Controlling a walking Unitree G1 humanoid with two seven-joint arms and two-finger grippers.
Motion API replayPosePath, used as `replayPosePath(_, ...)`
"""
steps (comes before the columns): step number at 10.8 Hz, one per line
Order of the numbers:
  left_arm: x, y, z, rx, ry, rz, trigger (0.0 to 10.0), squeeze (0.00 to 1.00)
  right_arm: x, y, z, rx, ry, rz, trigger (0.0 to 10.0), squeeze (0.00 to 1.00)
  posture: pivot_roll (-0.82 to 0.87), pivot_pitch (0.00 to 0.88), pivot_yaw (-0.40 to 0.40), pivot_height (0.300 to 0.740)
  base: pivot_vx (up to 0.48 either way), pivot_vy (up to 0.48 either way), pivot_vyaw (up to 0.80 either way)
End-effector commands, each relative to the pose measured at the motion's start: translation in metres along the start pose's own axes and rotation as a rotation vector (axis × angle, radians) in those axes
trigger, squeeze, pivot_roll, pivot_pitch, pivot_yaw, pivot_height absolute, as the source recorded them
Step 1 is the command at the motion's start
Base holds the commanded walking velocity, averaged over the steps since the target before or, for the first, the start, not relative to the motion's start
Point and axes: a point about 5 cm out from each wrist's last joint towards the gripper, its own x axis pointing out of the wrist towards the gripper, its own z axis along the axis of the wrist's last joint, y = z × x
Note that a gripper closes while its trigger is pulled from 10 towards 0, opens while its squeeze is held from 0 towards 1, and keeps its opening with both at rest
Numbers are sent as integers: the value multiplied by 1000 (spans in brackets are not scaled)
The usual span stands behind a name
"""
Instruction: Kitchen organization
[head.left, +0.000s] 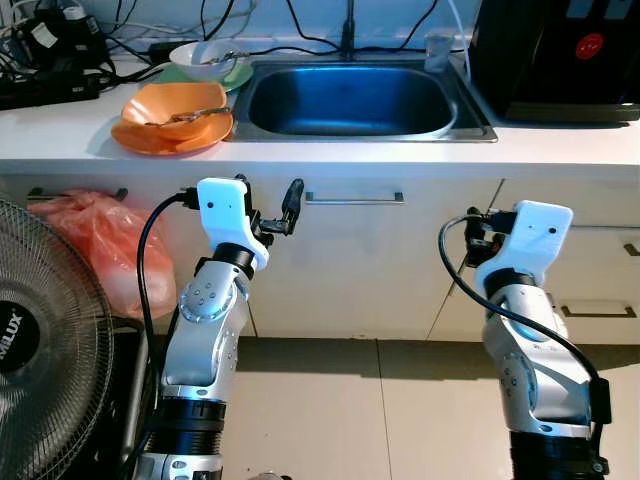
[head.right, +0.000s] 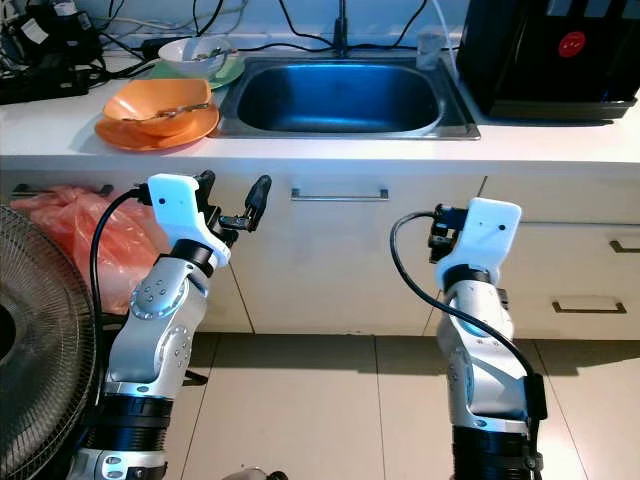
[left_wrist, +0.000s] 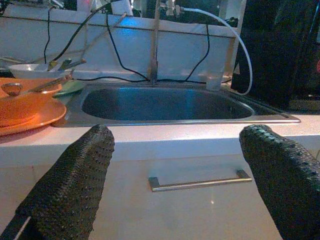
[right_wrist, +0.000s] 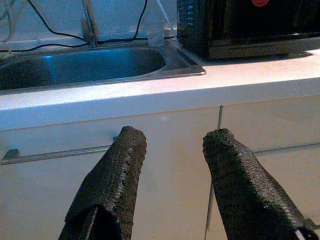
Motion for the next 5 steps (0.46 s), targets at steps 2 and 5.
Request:
replayPosePath(2, 6, -2, 5, -7, -12, -25, 10000, 0, -1, 3, 9, -9, -29, 20, 10000, 0, -57, 0, 48, 740, 294, 0, 0)
replayPosePath(5, 9, -4, 6, -18, -19, -31, 10000, 0, 2, -2, 7, 0, 9, -33, 10000, 0, -63, 0, 46, 740, 346, 0, 0)
